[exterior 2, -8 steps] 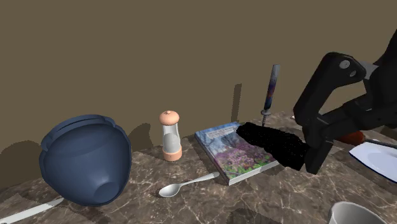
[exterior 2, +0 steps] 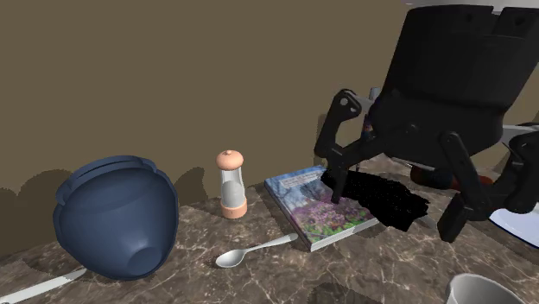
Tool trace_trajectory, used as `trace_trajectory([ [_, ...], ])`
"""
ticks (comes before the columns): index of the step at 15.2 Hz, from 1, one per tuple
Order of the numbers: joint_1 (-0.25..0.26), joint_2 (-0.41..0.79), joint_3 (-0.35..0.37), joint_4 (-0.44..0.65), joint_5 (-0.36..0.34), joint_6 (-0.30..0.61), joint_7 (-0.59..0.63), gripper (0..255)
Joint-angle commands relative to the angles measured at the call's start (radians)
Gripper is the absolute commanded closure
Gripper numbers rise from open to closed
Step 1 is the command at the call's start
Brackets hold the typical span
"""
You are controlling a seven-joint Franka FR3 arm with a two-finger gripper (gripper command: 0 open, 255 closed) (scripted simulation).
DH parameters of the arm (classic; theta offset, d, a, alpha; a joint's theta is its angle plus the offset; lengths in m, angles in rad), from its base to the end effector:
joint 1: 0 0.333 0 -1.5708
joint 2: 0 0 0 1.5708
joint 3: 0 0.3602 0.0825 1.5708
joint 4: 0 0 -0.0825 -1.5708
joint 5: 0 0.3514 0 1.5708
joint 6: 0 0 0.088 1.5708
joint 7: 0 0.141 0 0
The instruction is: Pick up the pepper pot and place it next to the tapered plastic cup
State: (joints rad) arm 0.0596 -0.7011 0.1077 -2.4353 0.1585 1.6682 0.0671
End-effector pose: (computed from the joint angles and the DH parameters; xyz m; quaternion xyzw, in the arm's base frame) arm 0.2625 0.0730 0.5381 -0.9981 -0.0258 0.0383 0.0401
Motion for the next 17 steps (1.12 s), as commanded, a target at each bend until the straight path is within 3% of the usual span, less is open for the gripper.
trace_trajectory([
  [1,0.014,0.052,0.038,0.020,0.025,0.043,0.038,0],
  [9,0.051,0.277,0.175,0.122,0.075,0.205,0.174,0],
  [17,0.074,0.545,0.296,0.300,0.030,0.331,0.332,0],
])
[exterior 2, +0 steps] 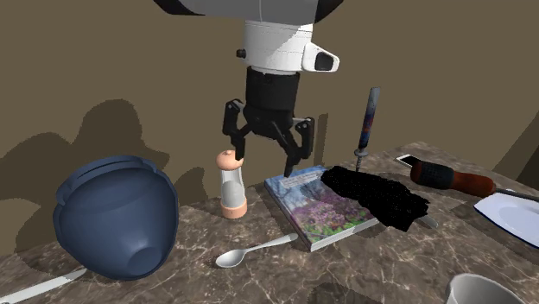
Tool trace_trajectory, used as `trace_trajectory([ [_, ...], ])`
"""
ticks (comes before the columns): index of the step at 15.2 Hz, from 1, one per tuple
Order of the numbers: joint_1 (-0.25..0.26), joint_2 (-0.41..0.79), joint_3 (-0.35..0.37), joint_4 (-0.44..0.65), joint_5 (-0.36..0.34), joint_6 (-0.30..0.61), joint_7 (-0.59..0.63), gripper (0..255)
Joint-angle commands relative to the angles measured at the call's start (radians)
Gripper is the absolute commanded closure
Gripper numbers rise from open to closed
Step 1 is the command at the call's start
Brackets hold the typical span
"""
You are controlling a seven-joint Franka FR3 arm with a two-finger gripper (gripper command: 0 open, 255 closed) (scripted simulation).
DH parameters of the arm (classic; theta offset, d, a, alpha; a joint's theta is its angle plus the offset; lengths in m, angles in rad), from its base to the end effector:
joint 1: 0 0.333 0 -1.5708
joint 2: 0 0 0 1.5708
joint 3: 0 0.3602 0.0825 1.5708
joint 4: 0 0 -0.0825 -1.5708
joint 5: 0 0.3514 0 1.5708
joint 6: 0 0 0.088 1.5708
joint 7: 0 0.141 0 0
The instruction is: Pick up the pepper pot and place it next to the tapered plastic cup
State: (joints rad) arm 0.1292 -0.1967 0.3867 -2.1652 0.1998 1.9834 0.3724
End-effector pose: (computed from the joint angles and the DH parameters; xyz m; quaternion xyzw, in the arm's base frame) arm 0.3864 0.2509 0.4961 -0.9981 -0.0283 0.0217 0.0502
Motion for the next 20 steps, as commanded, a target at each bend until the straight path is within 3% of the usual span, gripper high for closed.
trace_trajectory([
  [1,0.008,0.077,0.030,0.057,-0.024,0.027,0.049,0],
  [6,0.042,0.267,0.078,0.214,-0.113,0.067,0.166,0],
  [11,0.108,0.466,0.092,0.409,-0.221,0.070,0.276,0],
  [20,0.127,0.518,0.084,0.370,-0.247,0.157,0.294,0],
])
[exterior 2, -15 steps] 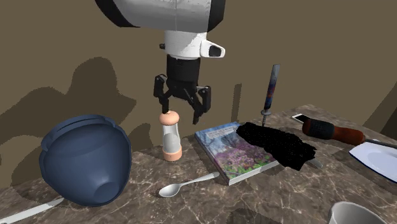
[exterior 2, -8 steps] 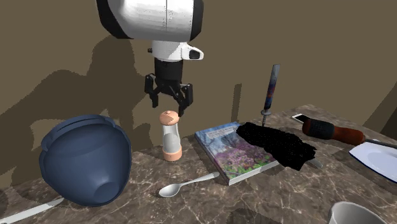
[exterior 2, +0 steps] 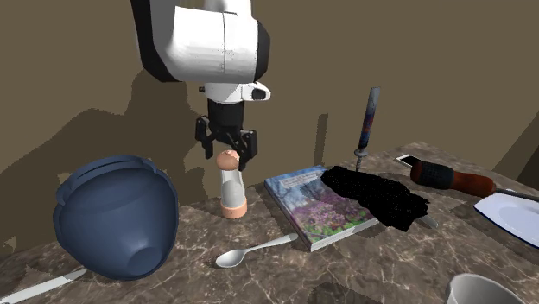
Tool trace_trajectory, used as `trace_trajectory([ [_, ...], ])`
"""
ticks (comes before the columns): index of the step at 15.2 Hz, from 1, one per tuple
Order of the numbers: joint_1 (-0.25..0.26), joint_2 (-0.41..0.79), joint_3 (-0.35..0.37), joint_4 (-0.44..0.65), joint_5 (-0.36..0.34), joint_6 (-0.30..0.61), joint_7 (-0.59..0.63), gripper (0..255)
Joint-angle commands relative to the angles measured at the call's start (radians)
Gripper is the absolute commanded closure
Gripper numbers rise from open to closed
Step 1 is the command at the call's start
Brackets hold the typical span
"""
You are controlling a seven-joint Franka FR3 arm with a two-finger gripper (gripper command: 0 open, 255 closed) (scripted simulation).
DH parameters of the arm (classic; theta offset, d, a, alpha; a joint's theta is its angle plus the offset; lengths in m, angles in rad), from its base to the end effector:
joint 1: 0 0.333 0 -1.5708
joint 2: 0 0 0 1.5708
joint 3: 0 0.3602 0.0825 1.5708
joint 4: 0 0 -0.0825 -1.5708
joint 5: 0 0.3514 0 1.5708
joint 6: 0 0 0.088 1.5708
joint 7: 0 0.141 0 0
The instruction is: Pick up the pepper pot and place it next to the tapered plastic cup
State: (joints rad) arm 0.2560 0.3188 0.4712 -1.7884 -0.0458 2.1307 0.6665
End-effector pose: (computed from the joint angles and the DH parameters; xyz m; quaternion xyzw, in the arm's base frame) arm 0.4851 0.3931 0.4208 -0.9978 -0.0296 0.0104 0.0582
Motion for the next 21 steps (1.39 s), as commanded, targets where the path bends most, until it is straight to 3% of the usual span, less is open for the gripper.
trace_trajectory([
  [1,0.000,0.002,-0.001,-0.007,-0.001,0.009,0.000,0],
  [7,0.000,0.002,-0.001,-0.007,-0.001,0.009,0.000,0],
  [8,0.000,0.002,-0.001,-0.007,-0.001,0.009,0.000,255],
  [17,0.000,0.002,-0.001,-0.007,-0.001,0.009,0.000,255],
  [21,-0.003,-0.018,0.003,0.023,0.009,-0.038,-0.003,255],
])
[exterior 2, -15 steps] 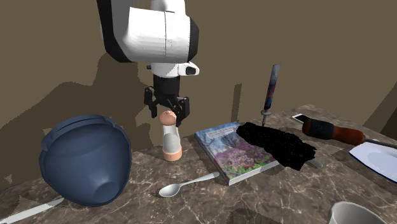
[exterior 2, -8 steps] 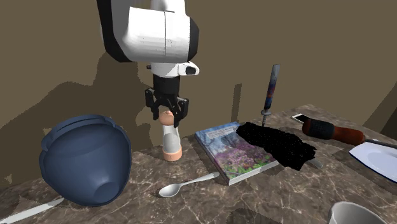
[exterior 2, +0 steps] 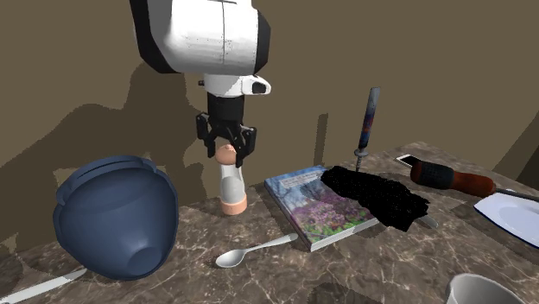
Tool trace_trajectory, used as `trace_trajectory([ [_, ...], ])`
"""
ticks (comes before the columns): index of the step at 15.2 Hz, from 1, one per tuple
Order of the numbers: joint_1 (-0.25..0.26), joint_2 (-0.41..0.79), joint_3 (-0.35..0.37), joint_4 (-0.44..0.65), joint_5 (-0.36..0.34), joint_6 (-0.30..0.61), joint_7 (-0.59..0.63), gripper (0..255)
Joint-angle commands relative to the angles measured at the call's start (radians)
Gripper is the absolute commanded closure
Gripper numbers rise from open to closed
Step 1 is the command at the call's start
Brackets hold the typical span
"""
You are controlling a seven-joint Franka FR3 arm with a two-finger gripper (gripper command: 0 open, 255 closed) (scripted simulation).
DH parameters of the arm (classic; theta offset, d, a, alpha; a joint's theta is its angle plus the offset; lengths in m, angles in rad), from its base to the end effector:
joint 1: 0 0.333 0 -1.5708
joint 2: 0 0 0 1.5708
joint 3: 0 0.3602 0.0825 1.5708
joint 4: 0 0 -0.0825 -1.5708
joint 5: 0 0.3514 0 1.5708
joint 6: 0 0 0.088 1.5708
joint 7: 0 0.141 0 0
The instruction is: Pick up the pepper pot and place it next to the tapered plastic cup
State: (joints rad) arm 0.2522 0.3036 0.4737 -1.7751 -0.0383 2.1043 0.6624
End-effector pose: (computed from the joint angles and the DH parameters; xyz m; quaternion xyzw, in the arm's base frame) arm 0.4839 0.3916 0.4330 -0.9978 -0.0296 0.0100 0.0584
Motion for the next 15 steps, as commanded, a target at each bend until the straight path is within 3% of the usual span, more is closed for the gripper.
trace_trajectory([
  [1,0.000,-0.007,0.002,0.017,0.003,-0.024,0.000,255],
  [15,-0.002,-0.048,0.010,0.155,0.022,-0.198,0.000,255],
])
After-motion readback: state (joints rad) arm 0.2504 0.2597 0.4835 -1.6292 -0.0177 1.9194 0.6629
